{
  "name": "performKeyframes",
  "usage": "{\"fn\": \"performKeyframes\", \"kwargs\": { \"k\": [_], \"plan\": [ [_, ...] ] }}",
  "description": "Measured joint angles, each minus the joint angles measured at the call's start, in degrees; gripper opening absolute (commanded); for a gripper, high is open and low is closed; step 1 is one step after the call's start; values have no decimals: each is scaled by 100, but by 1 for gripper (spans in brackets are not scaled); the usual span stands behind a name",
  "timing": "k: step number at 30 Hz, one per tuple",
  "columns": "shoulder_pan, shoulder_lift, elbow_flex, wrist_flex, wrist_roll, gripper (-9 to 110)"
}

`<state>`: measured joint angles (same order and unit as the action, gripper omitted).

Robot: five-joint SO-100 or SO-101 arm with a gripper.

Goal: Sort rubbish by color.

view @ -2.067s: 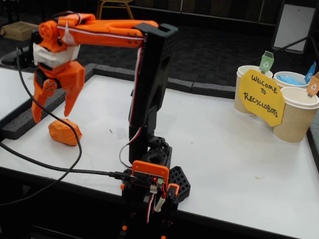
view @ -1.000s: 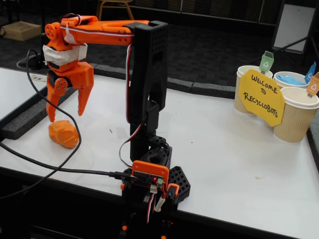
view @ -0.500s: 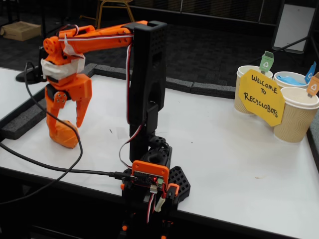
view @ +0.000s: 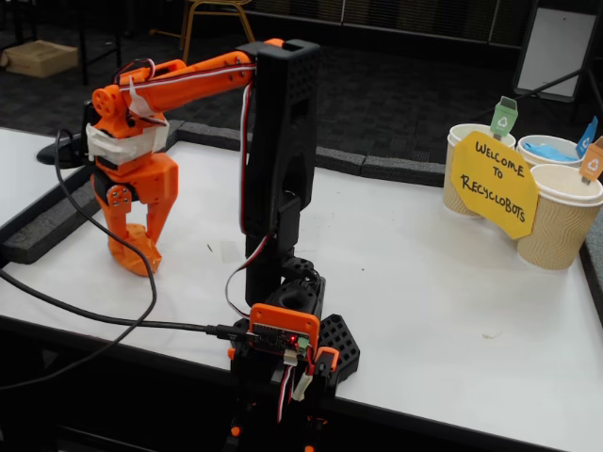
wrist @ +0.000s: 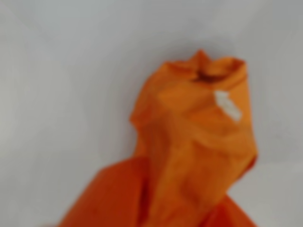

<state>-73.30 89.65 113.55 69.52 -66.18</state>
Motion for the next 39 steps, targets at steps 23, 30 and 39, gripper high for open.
{"fn": "performKeyframes", "kwargs": {
  "k": [23,30,39],
  "plan": [
    [1652,6346,598,1635,3744,0],
    [2610,8112,826,1661,4324,0],
    [5010,9844,1195,1310,4368,0]
  ]
}}
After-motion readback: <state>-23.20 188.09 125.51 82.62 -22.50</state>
